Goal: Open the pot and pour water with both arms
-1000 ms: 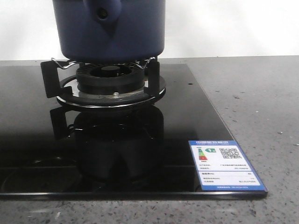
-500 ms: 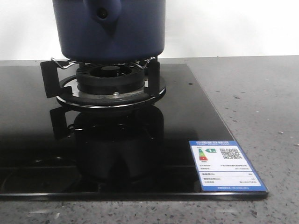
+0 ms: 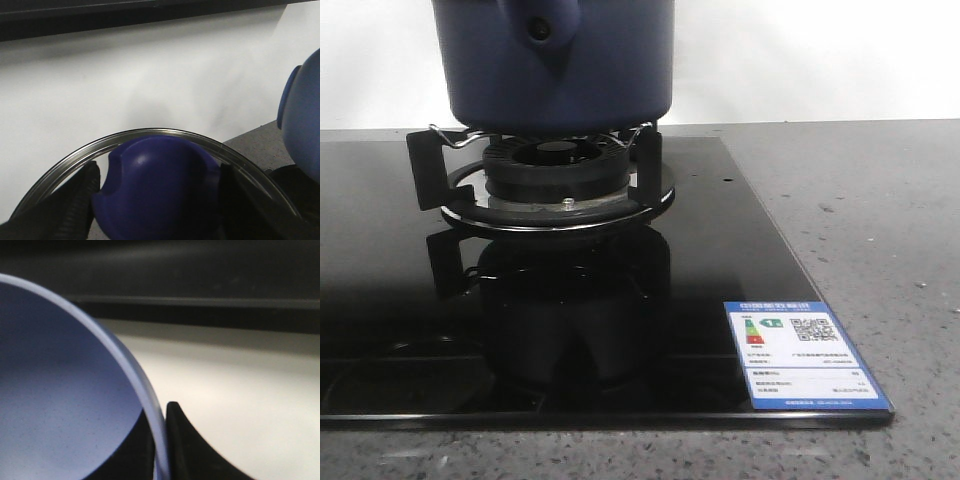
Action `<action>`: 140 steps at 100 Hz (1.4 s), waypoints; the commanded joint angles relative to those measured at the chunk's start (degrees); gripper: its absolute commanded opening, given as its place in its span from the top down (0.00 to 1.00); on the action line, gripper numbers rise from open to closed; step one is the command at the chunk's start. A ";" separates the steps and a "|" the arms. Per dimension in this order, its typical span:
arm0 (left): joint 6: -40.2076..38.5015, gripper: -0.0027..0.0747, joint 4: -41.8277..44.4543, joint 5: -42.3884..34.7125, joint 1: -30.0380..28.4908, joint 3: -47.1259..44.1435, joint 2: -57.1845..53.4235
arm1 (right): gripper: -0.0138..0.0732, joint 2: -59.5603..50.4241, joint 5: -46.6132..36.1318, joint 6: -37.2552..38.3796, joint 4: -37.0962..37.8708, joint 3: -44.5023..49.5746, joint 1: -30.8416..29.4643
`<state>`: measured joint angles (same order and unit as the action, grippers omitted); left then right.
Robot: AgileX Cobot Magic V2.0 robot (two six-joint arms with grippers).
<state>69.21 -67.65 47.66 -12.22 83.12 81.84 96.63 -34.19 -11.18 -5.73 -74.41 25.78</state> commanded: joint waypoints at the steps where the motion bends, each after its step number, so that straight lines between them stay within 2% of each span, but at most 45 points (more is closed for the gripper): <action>1: -0.72 0.52 -5.17 -1.84 -0.19 2.27 -1.91 | 0.91 -3.28 -11.90 -0.22 2.23 0.80 0.52; 14: -0.72 0.52 -5.17 -1.84 -0.19 2.27 -1.91 | 0.91 -3.28 -16.64 -0.22 5.73 3.12 0.97; 42: -0.72 0.52 -5.38 -1.84 -0.19 2.27 -1.91 | 0.91 -3.28 -24.10 -0.22 6.03 3.13 0.97; 95: -0.72 0.52 -5.38 -1.84 -0.19 2.27 -1.91 | 0.91 -3.28 -24.96 -0.22 6.14 3.13 0.97; 110: -0.72 0.52 -5.98 -1.84 -0.19 2.27 -1.91 | 0.91 -3.39 -21.69 -0.22 6.14 3.00 0.97; 120: -0.72 0.52 -7.03 -1.72 -0.19 2.27 -1.91 | 0.91 -4.57 -16.34 -0.22 6.14 2.19 0.97; 127: -0.72 0.52 -7.35 -1.21 -0.09 2.27 -1.91 | 0.91 -5.90 -9.62 -0.22 5.73 1.07 0.97; 140: -0.33 0.52 -8.73 1.53 -0.09 2.27 -1.87 | 0.91 -8.24 8.16 -0.22 3.06 -3.44 0.86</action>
<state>69.21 -70.00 48.87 -12.22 83.12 81.84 92.91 -31.47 -11.18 -0.71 -73.07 26.83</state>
